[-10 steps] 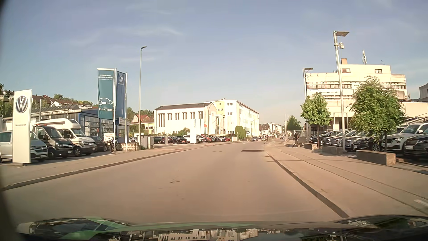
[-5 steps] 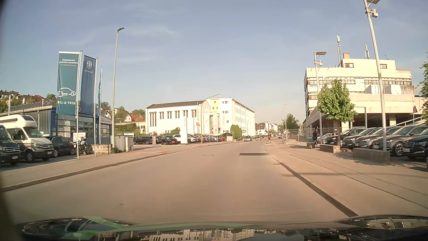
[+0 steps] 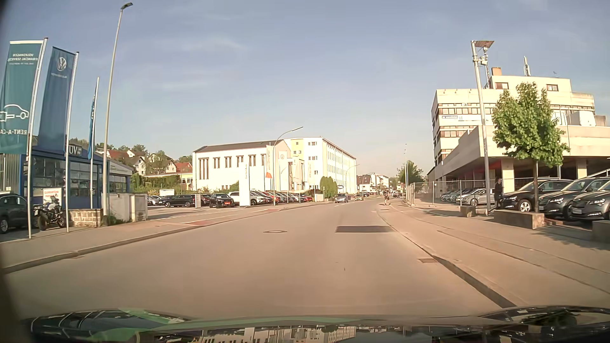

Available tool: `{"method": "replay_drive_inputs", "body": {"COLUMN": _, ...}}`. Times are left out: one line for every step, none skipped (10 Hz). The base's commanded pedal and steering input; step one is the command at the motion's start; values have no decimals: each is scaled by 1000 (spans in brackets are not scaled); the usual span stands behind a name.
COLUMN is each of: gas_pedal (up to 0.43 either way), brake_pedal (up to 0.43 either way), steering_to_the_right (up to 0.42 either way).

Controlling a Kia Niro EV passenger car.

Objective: Follow the waypoints while adhering to traffic rules and regulations

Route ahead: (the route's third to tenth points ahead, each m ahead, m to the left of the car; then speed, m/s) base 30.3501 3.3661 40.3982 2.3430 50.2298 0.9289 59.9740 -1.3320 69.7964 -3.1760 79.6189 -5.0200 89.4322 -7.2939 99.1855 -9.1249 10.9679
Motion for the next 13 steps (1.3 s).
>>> {"method": "replay_drive_inputs", "body": {"gas_pedal": 47, "brake_pedal": 0, "steering_to_the_right": 15}}
{"method": "replay_drive_inputs", "body": {"gas_pedal": 47, "brake_pedal": 0, "steering_to_the_right": 14}}
{"method": "replay_drive_inputs", "body": {"gas_pedal": 47, "brake_pedal": 0, "steering_to_the_right": 13}}
{"method": "replay_drive_inputs", "body": {"gas_pedal": 47, "brake_pedal": 0, "steering_to_the_right": 11}}
{"method": "replay_drive_inputs", "body": {"gas_pedal": 47, "brake_pedal": 0, "steering_to_the_right": 10}}
{"method": "replay_drive_inputs", "body": {"gas_pedal": 47, "brake_pedal": 0, "steering_to_the_right": 9}}
{"method": "replay_drive_inputs", "body": {"gas_pedal": 47, "brake_pedal": 0, "steering_to_the_right": 9}}
{"method": "replay_drive_inputs", "body": {"gas_pedal": 47, "brake_pedal": 0, "steering_to_the_right": 10}}
{"method": "replay_drive_inputs", "body": {"gas_pedal": 59, "brake_pedal": 0, "steering_to_the_right": 12}}
{"method": "replay_drive_inputs", "body": {"gas_pedal": 59, "brake_pedal": 0, "steering_to_the_right": 12}}
{"method": "replay_drive_inputs", "body": {"gas_pedal": 59, "brake_pedal": 0, "steering_to_the_right": 12}}
{"method": "replay_drive_inputs", "body": {"gas_pedal": 67, "brake_pedal": 0, "steering_to_the_right": 12}}
{"method": "replay_drive_inputs", "body": {"gas_pedal": 67, "brake_pedal": 0, "steering_to_the_right": 14}}
